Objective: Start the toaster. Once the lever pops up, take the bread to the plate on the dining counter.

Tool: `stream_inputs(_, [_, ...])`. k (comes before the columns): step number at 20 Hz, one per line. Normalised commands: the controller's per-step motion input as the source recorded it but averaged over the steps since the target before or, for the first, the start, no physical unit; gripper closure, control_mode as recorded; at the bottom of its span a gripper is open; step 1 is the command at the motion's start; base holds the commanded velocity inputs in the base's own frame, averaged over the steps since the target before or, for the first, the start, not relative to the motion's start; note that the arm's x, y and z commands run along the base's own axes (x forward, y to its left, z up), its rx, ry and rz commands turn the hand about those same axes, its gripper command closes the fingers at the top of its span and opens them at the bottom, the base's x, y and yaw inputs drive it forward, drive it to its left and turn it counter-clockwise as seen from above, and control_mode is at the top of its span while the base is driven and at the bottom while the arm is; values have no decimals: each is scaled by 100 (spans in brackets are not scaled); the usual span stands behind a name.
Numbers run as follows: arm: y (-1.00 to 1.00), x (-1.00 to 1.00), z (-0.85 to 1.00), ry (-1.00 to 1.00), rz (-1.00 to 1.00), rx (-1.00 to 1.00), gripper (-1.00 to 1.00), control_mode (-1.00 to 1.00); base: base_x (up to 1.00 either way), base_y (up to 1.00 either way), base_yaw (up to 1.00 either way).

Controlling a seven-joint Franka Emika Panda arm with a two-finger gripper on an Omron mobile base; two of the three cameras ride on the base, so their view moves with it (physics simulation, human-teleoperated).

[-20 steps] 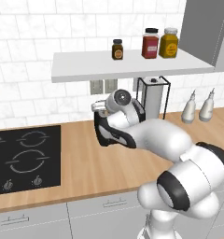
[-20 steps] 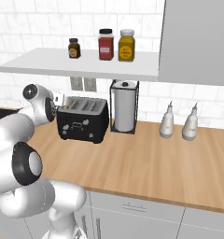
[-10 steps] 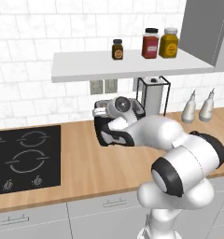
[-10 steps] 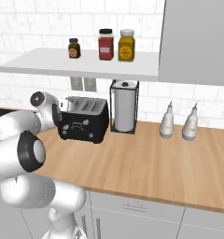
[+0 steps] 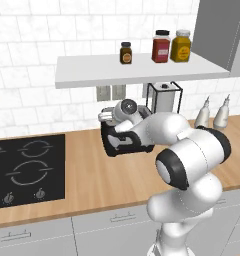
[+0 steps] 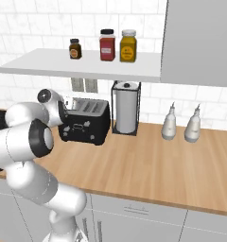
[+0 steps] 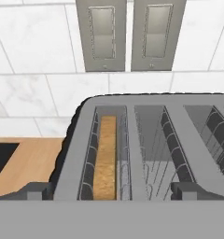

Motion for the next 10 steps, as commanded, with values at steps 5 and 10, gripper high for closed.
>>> stream_inputs(5, [6, 2, 0, 7, 0, 0, -100, -100, 0, 0, 0])
stream_inputs(10, [3, 0, 0, 4, 0, 0, -100, -100, 0, 0, 0])
